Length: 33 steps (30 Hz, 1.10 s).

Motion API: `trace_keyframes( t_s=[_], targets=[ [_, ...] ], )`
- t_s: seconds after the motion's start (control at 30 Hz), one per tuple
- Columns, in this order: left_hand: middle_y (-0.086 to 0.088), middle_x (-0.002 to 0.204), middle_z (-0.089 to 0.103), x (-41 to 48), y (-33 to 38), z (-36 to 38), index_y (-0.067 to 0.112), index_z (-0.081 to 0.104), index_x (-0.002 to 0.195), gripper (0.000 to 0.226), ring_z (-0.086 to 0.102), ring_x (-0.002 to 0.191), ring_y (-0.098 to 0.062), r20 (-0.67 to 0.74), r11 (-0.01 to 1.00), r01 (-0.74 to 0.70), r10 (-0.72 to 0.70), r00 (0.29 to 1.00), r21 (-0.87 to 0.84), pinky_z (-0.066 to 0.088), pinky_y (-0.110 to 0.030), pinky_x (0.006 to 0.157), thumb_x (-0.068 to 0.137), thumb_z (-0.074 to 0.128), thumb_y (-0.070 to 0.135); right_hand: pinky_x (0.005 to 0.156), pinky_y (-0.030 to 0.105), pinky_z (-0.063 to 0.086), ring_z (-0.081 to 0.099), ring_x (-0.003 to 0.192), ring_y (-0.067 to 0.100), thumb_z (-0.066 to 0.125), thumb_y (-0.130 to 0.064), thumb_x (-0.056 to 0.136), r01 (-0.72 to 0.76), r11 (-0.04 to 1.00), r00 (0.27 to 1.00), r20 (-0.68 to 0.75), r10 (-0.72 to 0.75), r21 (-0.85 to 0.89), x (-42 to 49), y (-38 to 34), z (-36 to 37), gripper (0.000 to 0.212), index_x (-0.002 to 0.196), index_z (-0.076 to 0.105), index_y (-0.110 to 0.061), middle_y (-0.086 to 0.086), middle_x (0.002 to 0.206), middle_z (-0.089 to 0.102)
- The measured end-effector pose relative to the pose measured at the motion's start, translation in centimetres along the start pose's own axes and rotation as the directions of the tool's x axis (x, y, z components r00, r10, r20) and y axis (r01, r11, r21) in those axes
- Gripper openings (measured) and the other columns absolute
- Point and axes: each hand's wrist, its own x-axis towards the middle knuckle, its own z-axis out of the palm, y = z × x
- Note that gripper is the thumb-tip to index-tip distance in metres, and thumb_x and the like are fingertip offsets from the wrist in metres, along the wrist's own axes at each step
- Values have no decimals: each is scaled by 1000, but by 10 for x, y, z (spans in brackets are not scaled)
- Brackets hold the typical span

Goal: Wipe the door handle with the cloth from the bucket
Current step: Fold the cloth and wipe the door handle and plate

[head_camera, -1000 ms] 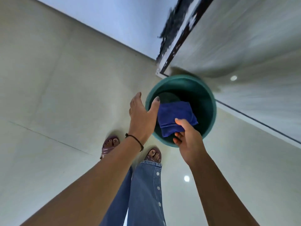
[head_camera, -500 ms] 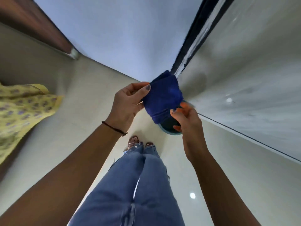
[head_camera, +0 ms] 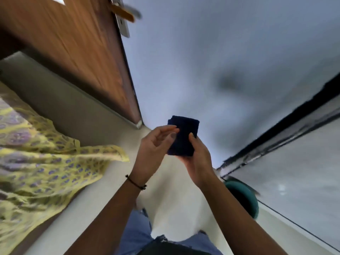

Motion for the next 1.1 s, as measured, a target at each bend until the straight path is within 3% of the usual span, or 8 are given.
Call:
trace_keyframes(
  t_s=[0.17,0.3,0.4,0.47,0.57,0.7,0.87,1.1],
  targets=[
    [-9,107,70,64,36,-142,21,65,99,21,64,99,-17,-196,999,-28,32,980,21,51,-32,87,95,52,6,91,45,55,67,105,23,51,-16,97,87,978,995,-39,-96,-189,36,26,105,22,113,66,-15,8,113,71],
    [-2,105,70,121,52,-204,15,66,107,22,63,94,-12,-134,992,-4,20,991,123,51,-26,86,94,53,4,82,39,57,68,94,22,51,-17,96,170,931,973,-98,-211,-323,62,28,171,21,110,66,-10,6,102,72],
    [5,94,65,173,66,-221,14,64,112,22,55,70,-1,-90,979,-43,62,994,199,46,-7,64,95,51,6,67,34,51,62,81,22,52,-18,94,195,883,937,-184,-296,-428,88,20,202,16,93,65,-9,7,87,68],
    [3,101,66,210,76,-230,23,63,109,22,55,64,-6,-50,961,-100,116,992,257,50,-17,66,96,52,10,59,26,44,57,73,18,53,-17,93,216,846,906,-222,-360,-487,110,9,218,14,86,64,-11,4,79,64],
    [-6,113,63,264,90,-242,23,59,114,22,58,92,-29,3,915,-195,207,978,354,46,-47,94,95,53,12,58,23,43,57,70,15,55,-16,91,264,797,839,-279,-468,-542,146,-12,235,12,91,64,-8,4,80,63],
    [8,135,43,337,105,-263,20,51,127,36,38,121,3,72,769,-406,429,900,494,33,-13,104,93,51,31,58,24,44,58,68,13,57,-15,89,378,684,672,-323,-667,-624,196,-47,270,11,96,64,-10,1,79,64],
    [1,152,28,407,120,-292,21,41,139,48,18,138,1,110,649,-484,528,842,587,21,-27,110,92,46,31,57,22,45,59,65,1,56,-19,90,464,513,513,-253,-820,-723,248,-85,324,9,97,61,-18,-11,77,63],
    [-3,146,40,477,133,-306,13,45,135,43,36,137,-10,235,616,-658,628,742,432,31,-16,111,93,51,22,69,9,49,64,92,0,54,-9,94,548,357,546,-1,-838,-757,289,-93,381,31,120,59,-26,-9,102,70]
  ],
)
